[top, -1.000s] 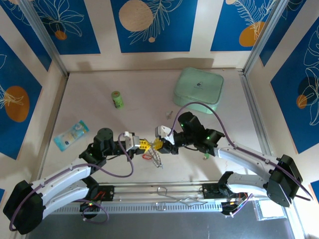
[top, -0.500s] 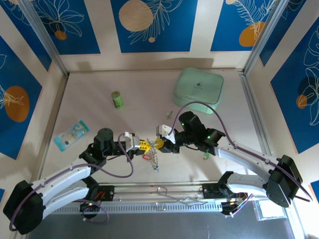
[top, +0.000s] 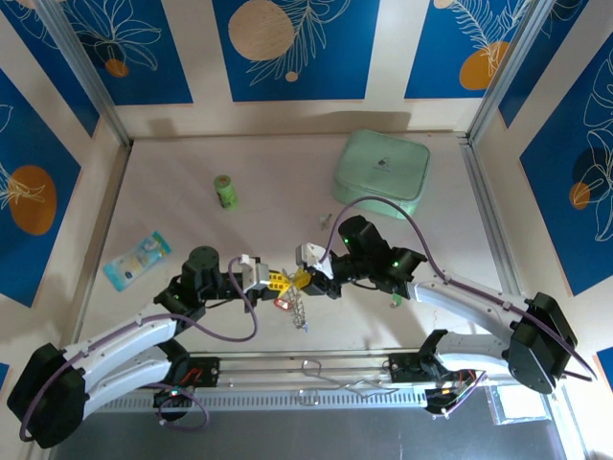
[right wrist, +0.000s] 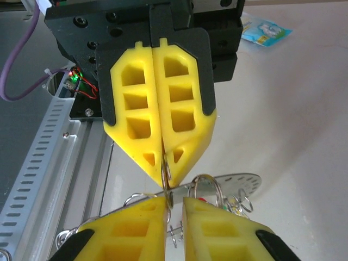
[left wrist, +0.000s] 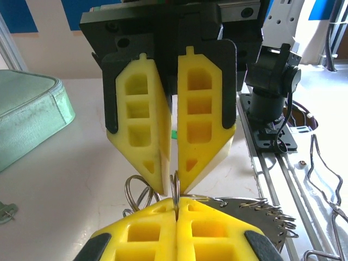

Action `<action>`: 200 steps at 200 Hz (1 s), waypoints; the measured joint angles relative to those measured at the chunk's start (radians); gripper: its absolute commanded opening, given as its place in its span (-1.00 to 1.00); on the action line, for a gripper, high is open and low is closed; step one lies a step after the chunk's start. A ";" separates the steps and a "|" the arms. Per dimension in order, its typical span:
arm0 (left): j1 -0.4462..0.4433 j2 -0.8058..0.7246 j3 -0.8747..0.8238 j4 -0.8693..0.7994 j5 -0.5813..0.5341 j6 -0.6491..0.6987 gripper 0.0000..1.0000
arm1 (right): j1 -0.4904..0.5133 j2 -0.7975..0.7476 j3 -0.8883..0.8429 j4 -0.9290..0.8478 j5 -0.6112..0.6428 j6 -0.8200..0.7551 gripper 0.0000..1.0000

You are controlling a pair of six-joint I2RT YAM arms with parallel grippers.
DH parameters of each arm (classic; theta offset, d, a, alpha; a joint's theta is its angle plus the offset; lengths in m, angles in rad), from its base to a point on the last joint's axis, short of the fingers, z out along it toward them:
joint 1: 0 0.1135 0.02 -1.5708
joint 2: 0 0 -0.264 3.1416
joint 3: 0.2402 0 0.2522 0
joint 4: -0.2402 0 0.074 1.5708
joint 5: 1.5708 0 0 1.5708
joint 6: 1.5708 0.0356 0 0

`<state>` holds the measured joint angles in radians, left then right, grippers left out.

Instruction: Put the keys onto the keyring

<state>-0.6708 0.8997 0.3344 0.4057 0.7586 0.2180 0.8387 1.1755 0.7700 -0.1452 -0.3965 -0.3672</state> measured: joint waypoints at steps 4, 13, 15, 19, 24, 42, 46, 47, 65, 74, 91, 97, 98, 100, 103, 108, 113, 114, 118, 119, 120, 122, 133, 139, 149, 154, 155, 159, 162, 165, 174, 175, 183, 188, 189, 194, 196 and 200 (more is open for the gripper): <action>0.000 0.001 0.000 0.000 0.000 0.000 -1.00 | 0.000 0.002 0.000 0.001 -0.001 -0.001 -0.66; 0.000 0.002 0.000 0.000 0.000 -0.002 -1.00 | 0.002 0.002 0.000 0.003 -0.001 -0.002 -0.66; 0.000 0.002 0.000 0.000 0.000 -0.003 -1.00 | 0.002 0.002 0.000 0.003 -0.001 -0.002 -0.66; 0.000 0.003 0.000 0.000 0.000 -0.003 -1.00 | 0.002 0.002 0.000 0.004 -0.001 -0.002 -0.66; 0.000 0.003 0.000 0.002 0.000 -0.003 -1.00 | 0.002 0.002 0.000 0.006 -0.002 -0.002 -0.68; 0.000 0.003 -0.001 0.003 0.000 -0.003 -1.00 | 0.004 0.002 0.000 0.011 -0.004 -0.008 -0.77; 0.000 0.003 -0.001 0.003 0.001 -0.004 -1.00 | 0.005 0.002 0.000 0.011 -0.004 -0.009 -0.79; 0.000 0.003 -0.001 0.003 0.001 -0.004 -1.00 | 0.005 0.002 0.000 0.011 -0.004 -0.010 -0.80; 0.000 0.003 -0.001 0.004 0.001 -0.004 -1.00 | 0.006 0.003 0.001 0.011 -0.005 -0.016 -0.97; 0.000 0.005 -0.002 0.005 0.000 -0.005 -0.98 | 0.006 0.005 0.003 0.010 -0.005 -0.023 -1.00; 0.000 0.005 -0.003 0.004 -0.001 -0.005 -0.78 | 0.006 0.006 0.006 0.002 -0.004 -0.028 -1.00; 0.000 0.005 -0.003 0.003 -0.001 -0.005 -0.70 | 0.006 0.006 0.013 -0.010 -0.002 -0.034 -1.00; 0.000 0.005 -0.003 0.003 -0.002 -0.005 -0.70 | 0.006 0.006 0.014 -0.011 -0.002 -0.035 -1.00; 0.000 0.005 -0.003 0.003 -0.002 -0.002 -0.70 | 0.006 0.007 0.017 -0.016 0.000 -0.037 -1.00; 0.000 0.004 -0.002 0.003 -0.003 -0.002 -0.69 | 0.007 0.008 0.023 -0.026 0.002 -0.041 -1.00; 0.000 0.001 -0.002 -0.002 -0.005 0.002 -0.67 | 0.009 0.009 0.033 -0.042 0.006 -0.046 -1.00; 0.000 -0.004 0.002 -0.013 -0.009 0.002 -0.67 | 0.012 0.012 0.048 -0.065 0.012 -0.053 -1.00; 0.000 -0.005 0.002 -0.014 -0.009 0.003 -0.67 | 0.012 0.013 0.050 -0.068 0.013 -0.054 -1.00; 0.000 -0.009 0.005 -0.026 -0.010 0.008 -0.67 | 0.013 0.014 0.062 -0.084 0.019 -0.061 -1.00; 0.000 -0.010 0.006 -0.031 -0.011 0.009 -0.67 | 0.014 0.016 0.066 -0.090 0.022 -0.061 -1.00; 0.000 -0.011 0.007 -0.033 -0.011 0.010 -0.67 | 0.014 0.016 0.069 -0.093 0.024 -0.064 -1.00; 0.000 -0.014 0.010 -0.041 -0.013 0.018 -0.66 | 0.015 0.019 0.077 -0.104 0.027 -0.068 -1.00; 0.000 -0.023 0.027 -0.080 -0.021 0.029 -0.67 | 0.019 0.028 0.116 -0.156 0.049 -0.082 -1.00; -0.001 -0.027 0.038 -0.101 -0.027 0.039 -0.67 | 0.023 0.035 0.139 -0.186 0.061 -0.092 -1.00; -0.001 -0.030 0.054 -0.132 -0.035 0.055 -0.67 | 0.031 0.049 0.180 -0.239 0.087 -0.112 -1.00; -0.001 -0.031 0.060 -0.144 -0.039 0.062 -0.67 | 0.036 0.056 0.199 -0.265 0.100 -0.120 -1.00; -0.001 -0.031 0.061 -0.146 -0.039 0.062 -0.66 | 0.037 0.058 0.201 -0.268 0.102 -0.122 -1.00; -0.001 -0.031 0.066 -0.157 -0.042 0.068 -0.66 | 0.041 0.064 0.216 -0.288 0.113 -0.128 -1.00; -0.001 -0.031 0.069 -0.163 -0.044 0.071 -0.67 | 0.044 0.069 0.225 -0.301 0.121 -0.134 -1.00; -0.001 -0.031 0.071 -0.168 -0.046 0.073 -0.67 | 0.047 0.073 0.234 -0.314 0.129 -0.137 -1.00; -0.001 -0.030 0.074 -0.182 -0.049 0.080 -0.67 | 0.057 0.086 0.256 -0.348 0.151 -0.151 -1.00; -0.002 -0.031 0.074 -0.183 -0.049 0.080 -0.66 | 0.058 0.087 0.257 -0.351 0.153 -0.152 -1.00; -0.002 -0.030 0.074 -0.192 -0.051 0.084 -0.67 | 0.066 0.097 0.272 -0.378 0.172 -0.161 -1.00; -0.003 -0.030 0.074 -0.199 -0.053 0.088 -0.67 | 0.071 0.101 0.279 -0.395 0.183 -0.167 -1.00; -0.003 -0.030 0.074 -0.199 -0.053 0.088 -0.67 | 0.071 0.103 0.280 -0.397 0.185 -0.167 -1.00; -0.005 -0.030 0.074 -0.205 -0.053 0.089 -0.67 | 0.075 0.107 0.286 -0.413 0.193 -0.173 -1.00; -0.006 -0.029 0.074 -0.206 -0.053 0.091 -0.67 | 0.077 0.110 0.289 -0.420 0.197 -0.175 -1.00; -0.006 -0.029 0.074 -0.208 -0.053 0.092 -0.68 | 0.080 0.113 0.294 -0.431 0.203 -0.177 -1.00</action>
<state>-0.6773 0.8711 0.4088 0.1978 0.7052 0.3099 0.9188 1.2888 1.0637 -0.5758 -0.1940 -0.5438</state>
